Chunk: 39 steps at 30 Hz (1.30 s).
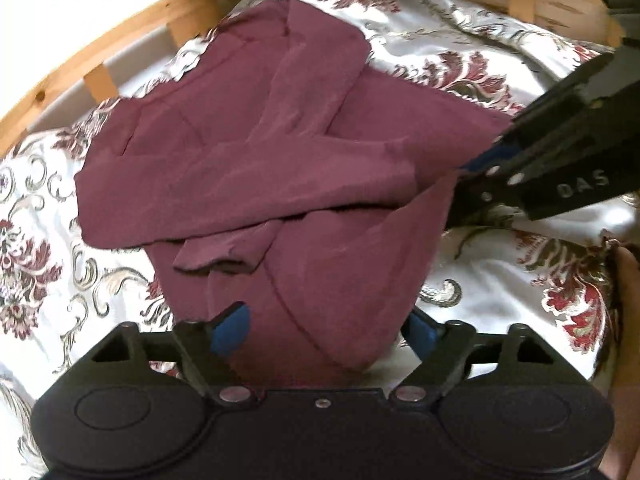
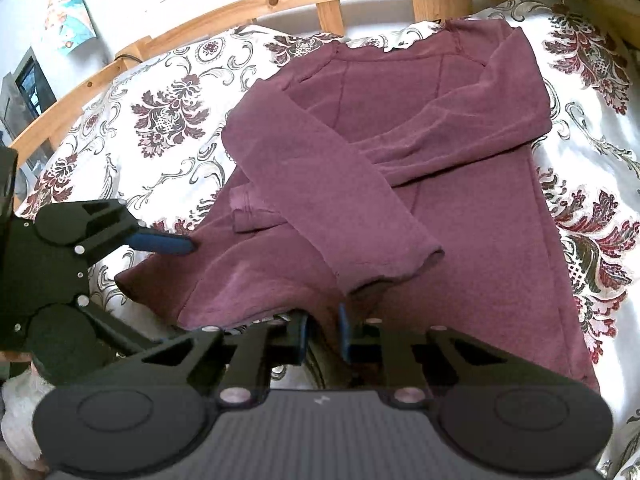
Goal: Fold small clothes
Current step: 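Grasp the maroon shirt hem with the right gripper while the left gripper grasps it too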
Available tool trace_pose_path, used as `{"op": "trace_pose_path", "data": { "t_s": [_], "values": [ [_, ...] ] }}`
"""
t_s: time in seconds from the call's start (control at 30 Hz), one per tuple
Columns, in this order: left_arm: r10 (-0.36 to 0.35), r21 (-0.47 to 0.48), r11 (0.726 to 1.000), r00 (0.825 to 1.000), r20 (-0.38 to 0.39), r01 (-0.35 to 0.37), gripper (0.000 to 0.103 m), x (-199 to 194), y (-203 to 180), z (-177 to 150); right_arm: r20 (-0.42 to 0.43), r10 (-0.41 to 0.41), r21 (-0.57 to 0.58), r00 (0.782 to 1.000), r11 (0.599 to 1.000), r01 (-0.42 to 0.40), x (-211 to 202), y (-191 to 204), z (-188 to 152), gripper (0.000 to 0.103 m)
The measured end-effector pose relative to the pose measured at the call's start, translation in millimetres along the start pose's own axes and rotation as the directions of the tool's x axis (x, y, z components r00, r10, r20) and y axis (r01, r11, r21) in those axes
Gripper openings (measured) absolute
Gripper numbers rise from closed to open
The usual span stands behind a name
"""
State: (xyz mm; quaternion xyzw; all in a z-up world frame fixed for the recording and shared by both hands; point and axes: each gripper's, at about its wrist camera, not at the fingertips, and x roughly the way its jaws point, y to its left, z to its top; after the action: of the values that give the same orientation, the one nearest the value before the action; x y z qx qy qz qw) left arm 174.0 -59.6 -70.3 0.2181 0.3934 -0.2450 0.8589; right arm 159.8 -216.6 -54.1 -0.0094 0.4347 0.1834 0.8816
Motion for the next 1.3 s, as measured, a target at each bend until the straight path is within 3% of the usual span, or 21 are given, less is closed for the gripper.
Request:
{"op": "trace_pose_path", "data": {
  "t_s": [0.17,0.33,0.5,0.63,0.87,0.93,1.07,1.13,1.2,1.3],
  "values": [
    [0.033,-0.077,0.996,0.999,0.006,-0.033,0.065,-2,12,0,0.012,-0.009,0.003,1.0,1.0,0.009,-2,0,0,0.017],
    [0.049,-0.201,0.979,0.997,0.054,-0.038,0.039,-11,33,-3,0.039,-0.018,0.012,0.999,1.0,0.018,-5,-1,0,0.015],
    [0.087,-0.275,0.96,0.99,0.109,-0.054,0.029,-22,45,-5,0.074,-0.034,0.03,0.997,0.999,0.032,-9,-4,2,0.013],
    [0.084,-0.324,0.944,0.994,0.067,-0.058,0.027,-16,54,-7,0.083,-0.041,0.034,0.996,0.999,0.038,-10,-5,3,0.012],
    [0.083,-0.318,0.945,0.996,0.023,-0.071,0.027,-9,54,-8,0.095,-0.049,0.04,0.994,0.998,0.045,-11,-6,3,0.012],
    [0.092,-0.331,0.941,0.995,0.034,-0.076,0.011,-11,56,-9,0.094,-0.048,0.039,0.994,0.998,0.044,-11,-6,2,0.012],
    [0.111,-0.356,0.932,0.989,0.101,-0.068,0.007,-22,60,-10,0.081,-0.064,0.012,0.995,0.998,0.063,-9,-2,1,0.013],
    [0.118,-0.365,0.929,0.984,0.135,-0.061,0.006,-27,60,-10,0.065,-0.084,-0.015,0.994,0.996,0.085,-6,2,1,0.015],
    [0.128,-0.372,0.926,0.978,0.163,-0.059,0.005,-32,60,-10,0.033,-0.116,-0.06,0.993,0.991,0.117,1,8,-2,0.03],
    [0.146,-0.391,0.919,0.966,0.212,-0.053,0.005,-39,63,-10,-0.034,-0.155,-0.114,0.987,0.982,0.15,15,15,-5,0.045]
  ]
}}
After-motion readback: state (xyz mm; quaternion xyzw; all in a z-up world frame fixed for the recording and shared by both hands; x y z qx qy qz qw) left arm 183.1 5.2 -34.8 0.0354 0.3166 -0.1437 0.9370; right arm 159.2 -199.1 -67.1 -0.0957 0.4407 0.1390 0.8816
